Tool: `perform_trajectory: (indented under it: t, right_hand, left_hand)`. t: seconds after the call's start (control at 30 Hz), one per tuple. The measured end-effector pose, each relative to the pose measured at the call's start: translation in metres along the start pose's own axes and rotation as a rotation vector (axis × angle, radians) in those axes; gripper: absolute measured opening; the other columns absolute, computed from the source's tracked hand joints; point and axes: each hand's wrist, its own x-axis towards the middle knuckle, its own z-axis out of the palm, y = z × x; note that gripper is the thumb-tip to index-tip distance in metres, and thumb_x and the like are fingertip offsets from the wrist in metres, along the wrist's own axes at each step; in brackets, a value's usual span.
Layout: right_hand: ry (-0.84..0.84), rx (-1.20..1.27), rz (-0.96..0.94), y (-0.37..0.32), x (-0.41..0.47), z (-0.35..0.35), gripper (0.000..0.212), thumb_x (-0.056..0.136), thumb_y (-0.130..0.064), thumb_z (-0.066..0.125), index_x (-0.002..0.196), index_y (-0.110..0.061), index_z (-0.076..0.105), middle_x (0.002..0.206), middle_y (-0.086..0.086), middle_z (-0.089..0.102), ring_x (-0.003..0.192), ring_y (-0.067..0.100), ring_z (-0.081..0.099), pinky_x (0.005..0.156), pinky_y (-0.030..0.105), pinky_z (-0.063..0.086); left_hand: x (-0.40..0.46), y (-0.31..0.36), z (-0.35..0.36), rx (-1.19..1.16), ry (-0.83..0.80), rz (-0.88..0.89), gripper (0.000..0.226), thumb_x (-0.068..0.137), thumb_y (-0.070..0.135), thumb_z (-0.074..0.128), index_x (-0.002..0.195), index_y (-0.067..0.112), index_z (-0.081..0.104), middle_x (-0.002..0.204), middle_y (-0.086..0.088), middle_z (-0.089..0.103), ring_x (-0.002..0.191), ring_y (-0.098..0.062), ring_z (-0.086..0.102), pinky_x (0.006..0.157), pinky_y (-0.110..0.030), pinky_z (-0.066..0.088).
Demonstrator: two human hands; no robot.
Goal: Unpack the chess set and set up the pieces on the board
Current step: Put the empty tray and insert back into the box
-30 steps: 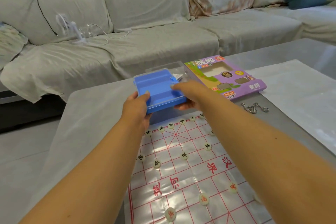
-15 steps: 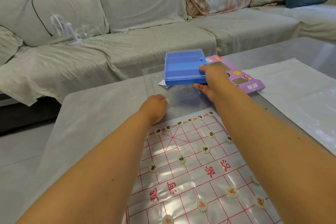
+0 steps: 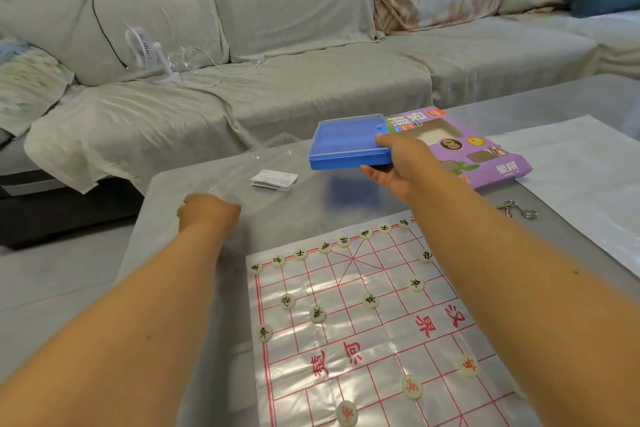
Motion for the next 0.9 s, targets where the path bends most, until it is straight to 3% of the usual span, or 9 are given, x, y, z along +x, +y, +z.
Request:
perform_trajectory:
  t: [0.1, 0.2, 0.27, 0.4, 0.47, 0.57, 0.67, 0.77, 0.9]
  right_hand:
    - [-0.062, -0.009, 0.007, 0.005, -0.005, 0.006, 0.008, 0.091, -0.007, 0.058, 0.096, -0.009, 0.052, 0.091, 0.011, 0.053, 0.086, 0.023, 0.058, 0.072, 0.034, 0.057]
    - [-0.094, -0.057, 0.011, 0.008, -0.007, 0.013, 0.007, 0.091, -0.007, 0.057, 0.087, -0.010, 0.052, 0.088, 0.009, 0.053, 0.087, 0.023, 0.057, 0.077, 0.035, 0.056]
    - [-0.107, -0.052, 0.020, 0.010, -0.009, 0.019, 0.005, 0.092, -0.008, 0.056, 0.096, -0.006, 0.054, 0.091, 0.010, 0.053, 0.088, 0.022, 0.057, 0.076, 0.034, 0.057]
    - [-0.169, -0.056, 0.030, 0.025, -0.015, 0.036, 0.047, 0.095, -0.009, 0.051, 0.140, -0.015, 0.036, 0.114, 0.010, 0.047, 0.086, 0.020, 0.057, 0.075, 0.036, 0.058]
    - [-0.184, -0.091, 0.024, 0.036, -0.019, 0.047, 0.054, 0.096, -0.010, 0.049, 0.145, -0.022, 0.030, 0.126, 0.009, 0.039, 0.093, 0.022, 0.056, 0.076, 0.035, 0.058]
    - [-0.213, -0.145, 0.020, 0.054, -0.026, 0.063, 0.054, 0.096, -0.015, 0.051, 0.145, -0.024, 0.031, 0.127, 0.005, 0.034, 0.100, 0.022, 0.053, 0.086, 0.037, 0.055]
    - [-0.292, -0.396, 0.003, 0.072, -0.025, 0.077, 0.061, 0.095, -0.025, 0.052, 0.148, -0.030, 0.022, 0.132, 0.008, 0.041, 0.100, 0.023, 0.056, 0.088, 0.037, 0.054]
    - [-0.332, -0.822, -0.100, 0.080, -0.026, 0.081, 0.060, 0.098, -0.035, 0.041, 0.150, -0.028, 0.013, 0.119, 0.011, 0.049, 0.095, 0.023, 0.053, 0.085, 0.034, 0.049]
    - [-0.367, -1.124, -0.168, 0.082, -0.023, 0.080, 0.050, 0.103, -0.022, 0.030, 0.149, -0.009, 0.018, 0.152, 0.012, 0.029, 0.136, 0.030, 0.033, 0.109, 0.033, 0.028]
  left_hand:
    - [-0.001, -0.005, -0.002, -0.094, -0.040, -0.026, 0.017, 0.084, 0.014, 0.052, 0.087, 0.000, 0.061, 0.090, -0.021, 0.067, 0.087, -0.037, 0.067, 0.082, -0.039, 0.055]
    - [-0.002, -0.011, -0.009, -0.183, -0.019, -0.074, 0.010, 0.081, 0.009, 0.052, 0.083, 0.001, 0.057, 0.077, -0.020, 0.064, 0.077, -0.037, 0.068, 0.076, -0.040, 0.057]
    - [0.000, -0.015, -0.012, -0.225, 0.018, -0.084, 0.020, 0.079, 0.015, 0.053, 0.092, 0.001, 0.060, 0.086, -0.021, 0.065, 0.081, -0.038, 0.066, 0.076, -0.039, 0.054]
    - [0.001, -0.017, -0.016, -0.465, -0.032, -0.157, 0.028, 0.071, 0.020, 0.054, 0.093, 0.003, 0.060, 0.083, -0.020, 0.062, 0.076, -0.038, 0.063, 0.077, -0.040, 0.053]
    - [-0.007, -0.013, -0.016, -0.676, -0.115, -0.190, 0.021, 0.074, 0.013, 0.052, 0.093, 0.004, 0.055, 0.075, -0.019, 0.056, 0.061, -0.032, 0.057, 0.064, -0.034, 0.051]
    - [-0.025, -0.007, -0.013, -0.883, -0.232, -0.190, 0.012, 0.085, 0.004, 0.046, 0.096, 0.006, 0.048, 0.074, -0.013, 0.049, 0.058, -0.025, 0.053, 0.054, -0.031, 0.045]
    - [-0.039, -0.007, -0.012, -0.965, -0.300, -0.199, 0.003, 0.083, 0.005, 0.044, 0.083, 0.009, 0.044, 0.077, -0.015, 0.050, 0.051, -0.019, 0.049, 0.050, -0.025, 0.036]
    - [-0.043, -0.008, -0.012, -1.018, -0.369, -0.238, 0.004, 0.083, 0.007, 0.043, 0.081, 0.010, 0.042, 0.084, -0.018, 0.052, 0.040, -0.014, 0.041, 0.045, -0.021, 0.029]
    - [-0.046, -0.010, -0.010, -1.085, -0.424, -0.285, 0.002, 0.087, 0.010, 0.042, 0.086, 0.012, 0.043, 0.046, -0.010, 0.056, 0.041, -0.010, 0.036, 0.045, -0.018, 0.029]
